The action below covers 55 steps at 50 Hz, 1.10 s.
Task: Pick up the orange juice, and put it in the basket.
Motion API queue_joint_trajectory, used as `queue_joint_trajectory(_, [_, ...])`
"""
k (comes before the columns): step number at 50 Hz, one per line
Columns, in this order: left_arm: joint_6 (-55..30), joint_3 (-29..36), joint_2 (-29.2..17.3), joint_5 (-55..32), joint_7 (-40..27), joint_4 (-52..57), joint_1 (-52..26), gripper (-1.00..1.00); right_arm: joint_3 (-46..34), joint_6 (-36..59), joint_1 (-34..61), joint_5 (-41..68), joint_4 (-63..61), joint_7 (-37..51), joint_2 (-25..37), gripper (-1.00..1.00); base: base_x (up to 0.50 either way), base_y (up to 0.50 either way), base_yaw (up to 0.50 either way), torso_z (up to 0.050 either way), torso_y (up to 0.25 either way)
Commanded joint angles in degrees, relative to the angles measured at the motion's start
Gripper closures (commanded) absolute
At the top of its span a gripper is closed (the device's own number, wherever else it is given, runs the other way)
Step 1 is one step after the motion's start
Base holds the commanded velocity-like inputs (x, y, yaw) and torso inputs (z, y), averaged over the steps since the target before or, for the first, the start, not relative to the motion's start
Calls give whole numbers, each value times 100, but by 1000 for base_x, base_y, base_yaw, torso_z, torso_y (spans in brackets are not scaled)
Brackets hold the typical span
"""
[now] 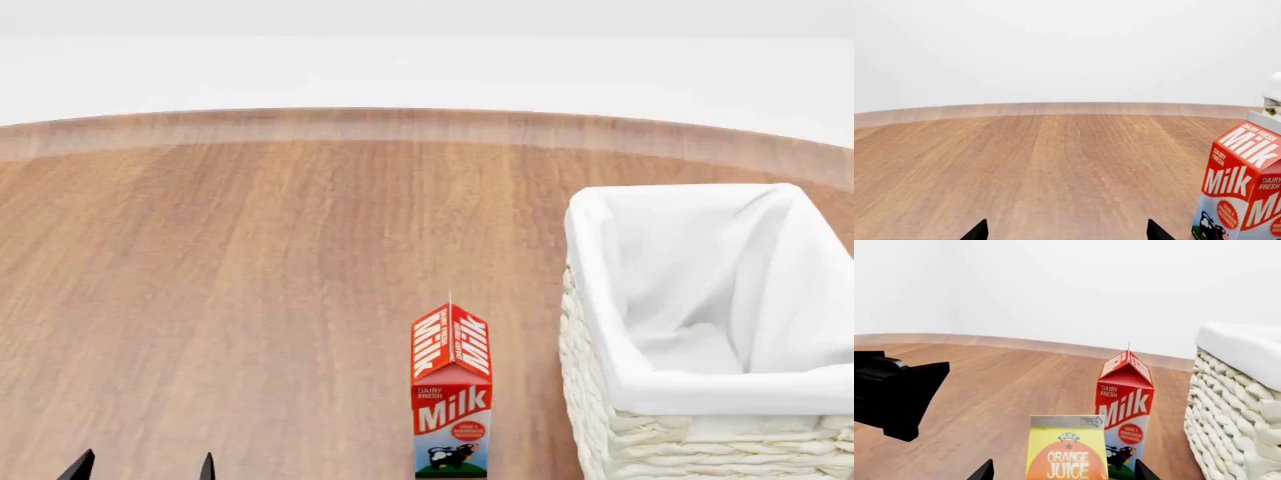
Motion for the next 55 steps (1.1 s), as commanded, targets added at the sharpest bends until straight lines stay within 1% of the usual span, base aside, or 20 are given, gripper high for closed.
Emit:
queue_joint_trajectory(1, [8, 25, -19, -19, -23, -2, -6, -100, -56, -139, 125, 90, 278, 0, -56, -100, 0, 0, 0, 0, 0])
queue_joint_trajectory(55, [45, 148, -111, -112, -131, -15, -34, -100, -227, -555, 641, 184, 1382, 163, -202, -100, 0, 0, 0, 0, 0])
